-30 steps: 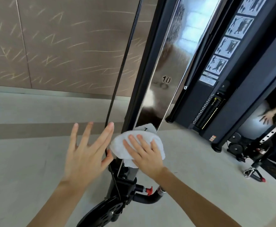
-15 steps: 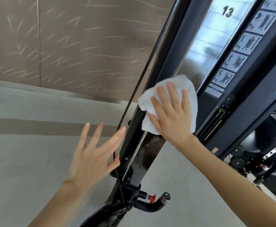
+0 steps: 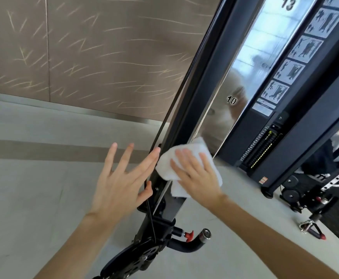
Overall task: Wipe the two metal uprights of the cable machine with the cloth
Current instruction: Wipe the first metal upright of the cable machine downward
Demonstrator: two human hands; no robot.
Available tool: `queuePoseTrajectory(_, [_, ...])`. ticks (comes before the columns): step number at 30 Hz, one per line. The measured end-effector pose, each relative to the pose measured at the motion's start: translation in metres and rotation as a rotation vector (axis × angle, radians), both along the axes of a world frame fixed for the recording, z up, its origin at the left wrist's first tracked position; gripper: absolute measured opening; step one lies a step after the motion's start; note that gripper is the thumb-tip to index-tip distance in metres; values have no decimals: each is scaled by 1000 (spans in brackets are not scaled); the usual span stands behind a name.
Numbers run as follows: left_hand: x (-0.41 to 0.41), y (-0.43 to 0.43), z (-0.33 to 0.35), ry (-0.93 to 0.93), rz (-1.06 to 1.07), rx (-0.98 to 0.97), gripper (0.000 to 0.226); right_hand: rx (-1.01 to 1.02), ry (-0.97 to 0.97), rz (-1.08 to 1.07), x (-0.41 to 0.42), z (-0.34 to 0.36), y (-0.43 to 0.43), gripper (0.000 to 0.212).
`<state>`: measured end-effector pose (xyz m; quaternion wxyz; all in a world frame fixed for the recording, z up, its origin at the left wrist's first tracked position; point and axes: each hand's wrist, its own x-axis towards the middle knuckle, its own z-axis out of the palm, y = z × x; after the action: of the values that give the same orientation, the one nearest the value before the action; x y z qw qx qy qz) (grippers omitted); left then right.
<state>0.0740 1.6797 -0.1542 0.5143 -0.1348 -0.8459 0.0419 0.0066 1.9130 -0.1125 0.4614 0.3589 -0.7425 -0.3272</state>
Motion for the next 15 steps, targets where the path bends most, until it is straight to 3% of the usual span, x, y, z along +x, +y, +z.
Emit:
queuePoseTrajectory(4, [-1, 4, 1, -13, -10, 36, 72, -277, 95, 100, -6, 82, 8, 44])
queuePoseTrajectory(7, [-3, 4, 1, -19, -13, 36, 72, -461, 131, 114, -10, 98, 0, 43])
queuePoseTrajectory(15, [-11, 5, -1, 6, -31, 46, 68, -282, 20, 10, -9, -41, -3, 54])
